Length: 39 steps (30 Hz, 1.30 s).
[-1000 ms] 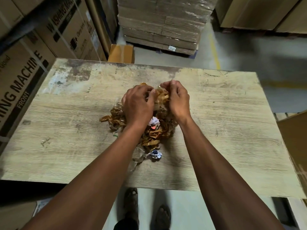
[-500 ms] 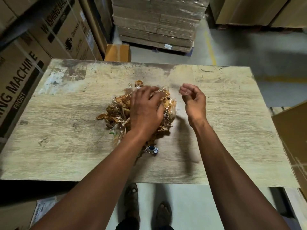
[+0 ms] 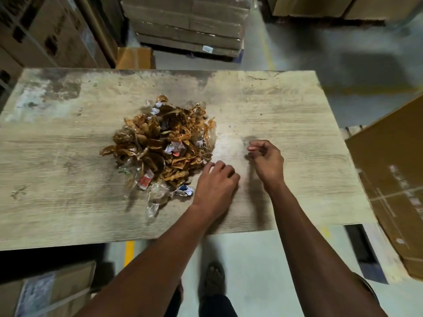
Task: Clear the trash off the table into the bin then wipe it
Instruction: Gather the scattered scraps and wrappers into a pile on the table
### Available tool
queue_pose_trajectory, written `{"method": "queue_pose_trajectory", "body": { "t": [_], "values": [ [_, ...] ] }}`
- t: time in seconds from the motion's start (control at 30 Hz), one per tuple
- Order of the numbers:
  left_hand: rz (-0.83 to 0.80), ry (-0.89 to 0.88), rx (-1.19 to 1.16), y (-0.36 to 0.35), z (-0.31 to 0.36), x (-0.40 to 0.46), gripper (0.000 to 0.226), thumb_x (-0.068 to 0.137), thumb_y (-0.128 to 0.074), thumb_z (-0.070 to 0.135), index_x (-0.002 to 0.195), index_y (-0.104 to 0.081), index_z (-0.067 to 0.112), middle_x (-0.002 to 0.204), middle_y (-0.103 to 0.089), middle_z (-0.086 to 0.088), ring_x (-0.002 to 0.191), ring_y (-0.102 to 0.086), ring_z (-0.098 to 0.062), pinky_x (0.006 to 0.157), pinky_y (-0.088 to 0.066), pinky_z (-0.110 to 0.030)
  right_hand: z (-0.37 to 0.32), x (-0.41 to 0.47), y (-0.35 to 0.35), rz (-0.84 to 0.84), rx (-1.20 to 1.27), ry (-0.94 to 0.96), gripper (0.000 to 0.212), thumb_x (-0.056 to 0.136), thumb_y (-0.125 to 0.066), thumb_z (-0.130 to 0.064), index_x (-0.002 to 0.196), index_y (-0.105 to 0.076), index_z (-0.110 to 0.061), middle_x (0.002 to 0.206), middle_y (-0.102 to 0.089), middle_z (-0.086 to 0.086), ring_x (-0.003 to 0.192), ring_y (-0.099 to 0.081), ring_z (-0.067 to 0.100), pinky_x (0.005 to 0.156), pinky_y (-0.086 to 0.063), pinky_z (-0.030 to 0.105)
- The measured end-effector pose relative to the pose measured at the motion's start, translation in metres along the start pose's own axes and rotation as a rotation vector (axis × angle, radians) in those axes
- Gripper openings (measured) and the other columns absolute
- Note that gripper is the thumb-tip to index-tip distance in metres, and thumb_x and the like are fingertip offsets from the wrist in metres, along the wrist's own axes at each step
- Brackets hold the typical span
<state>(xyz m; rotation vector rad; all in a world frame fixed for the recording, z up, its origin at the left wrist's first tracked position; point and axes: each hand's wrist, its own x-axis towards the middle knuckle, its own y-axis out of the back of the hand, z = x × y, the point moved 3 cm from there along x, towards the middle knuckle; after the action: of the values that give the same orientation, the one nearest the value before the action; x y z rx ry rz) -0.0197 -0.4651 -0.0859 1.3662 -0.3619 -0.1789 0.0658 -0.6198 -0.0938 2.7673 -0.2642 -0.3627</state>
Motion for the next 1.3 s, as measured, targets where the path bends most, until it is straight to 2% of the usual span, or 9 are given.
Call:
{"method": "queue_pose_trajectory", "body": {
  "t": [0.13,0.33,0.47,0.63,0.73,0.8,1.07,1.17,1.3],
  "values": [
    [-0.029,0.063,0.078,0.017,-0.024,0.006,0.035,0.090,-0.074,0.012,0.125,-0.074,0.017,0.129,-0.069,-0.007,0.121,-0.057,-0.031,0.099,-0.045,-0.047,0.012,-0.015,-0.012,-0.074,-0.058,0.002,0.036,0.092,-0.059,0.003,0.097,-0.074,-0.028,0.092,-0.080,-0.004,0.092,-0.078,0.020,0.089,-0.063,0.040],
    [-0.046,-0.028,-0.017,0.021,-0.016,-0.012,0.025,0.083,-0.078,0.008,0.108,-0.074,0.011,0.104,-0.070,-0.011,0.100,-0.062,-0.034,0.081,-0.050,-0.043,-0.007,-0.035,-0.041,-0.283,0.001,-0.054,0.043,0.095,-0.042,0.018,0.117,-0.068,-0.009,0.103,-0.077,0.019,0.087,-0.075,0.027,0.072,-0.064,0.026],
    [0.025,0.080,-0.143,0.024,-0.035,-0.042,0.026,0.095,-0.071,0.023,0.120,-0.073,0.015,0.115,-0.069,-0.007,0.103,-0.059,-0.027,0.080,-0.052,-0.039,-0.007,-0.044,-0.045,-0.270,-0.159,0.005,0.021,0.091,-0.069,-0.004,0.100,-0.072,-0.023,0.092,-0.078,0.003,0.086,-0.079,0.023,0.087,-0.066,0.046],
    [0.043,0.151,-0.150,0.047,-0.057,-0.095,0.026,0.102,-0.057,0.044,0.094,-0.071,0.023,0.089,-0.065,0.001,0.081,-0.061,-0.022,0.058,-0.036,-0.030,-0.021,-0.075,-0.057,-0.518,-0.300,0.071,0.032,0.078,-0.096,-0.019,0.095,-0.069,-0.017,0.081,-0.077,0.001,0.073,-0.074,0.014,0.079,-0.065,0.037],
    [-0.002,0.182,-0.084,0.052,-0.069,-0.120,0.032,0.102,-0.055,0.050,0.094,-0.073,0.025,0.089,-0.067,0.002,0.079,-0.065,-0.024,0.056,-0.043,-0.032,-0.022,-0.090,-0.068,-0.636,-0.386,0.169,0.051,0.067,-0.105,-0.029,0.098,-0.067,-0.014,0.085,-0.074,0.002,0.071,-0.068,0.009,0.067,-0.057,0.022],
    [-0.029,0.237,-0.059,0.053,-0.078,-0.128,0.037,0.103,-0.052,0.052,0.093,-0.073,0.023,0.091,-0.068,-0.001,0.082,-0.067,-0.027,0.059,-0.050,-0.037,-0.020,-0.098,-0.079,-0.672,-0.470,0.245,0.053,0.066,-0.105,-0.026,0.100,-0.066,-0.013,0.088,-0.071,0.001,0.077,-0.066,0.014,0.070,-0.057,0.029],
    [0.056,0.208,-0.060,0.057,-0.095,-0.125,0.026,0.102,-0.061,0.040,0.098,-0.073,0.017,0.093,-0.066,-0.006,0.083,-0.063,-0.027,0.062,-0.046,-0.037,-0.014,-0.107,-0.096,-0.443,-0.435,0.624,0.038,0.079,-0.094,-0.022,0.101,-0.063,-0.018,0.097,-0.060,-0.004,0.087,-0.059,0.018,0.074,-0.054,0.038],
    [0.046,0.217,-0.036,0.055,-0.095,-0.136,0.031,0.103,-0.059,0.043,0.088,-0.073,0.019,0.085,-0.064,-0.004,0.072,-0.063,-0.027,0.055,-0.040,-0.034,-0.007,-0.113,-0.088,-0.282,-0.589,0.642,0.046,0.077,-0.094,-0.037,0.104,-0.060,-0.021,0.103,-0.060,-0.001,0.094,-0.055,0.022,0.075,-0.049,0.039],
    [0.051,0.204,-0.050,0.047,-0.103,-0.135,0.028,0.104,-0.057,0.043,0.103,-0.069,0.018,0.101,-0.064,-0.005,0.086,-0.061,-0.025,0.062,-0.043,-0.034,0.002,-0.109,-0.087,-0.290,-0.610,0.589,0.054,0.080,-0.087,-0.046,0.117,-0.061,-0.017,0.116,-0.059,0.005,0.106,-0.053,0.027,0.085,-0.051,0.042]
  ]
}}
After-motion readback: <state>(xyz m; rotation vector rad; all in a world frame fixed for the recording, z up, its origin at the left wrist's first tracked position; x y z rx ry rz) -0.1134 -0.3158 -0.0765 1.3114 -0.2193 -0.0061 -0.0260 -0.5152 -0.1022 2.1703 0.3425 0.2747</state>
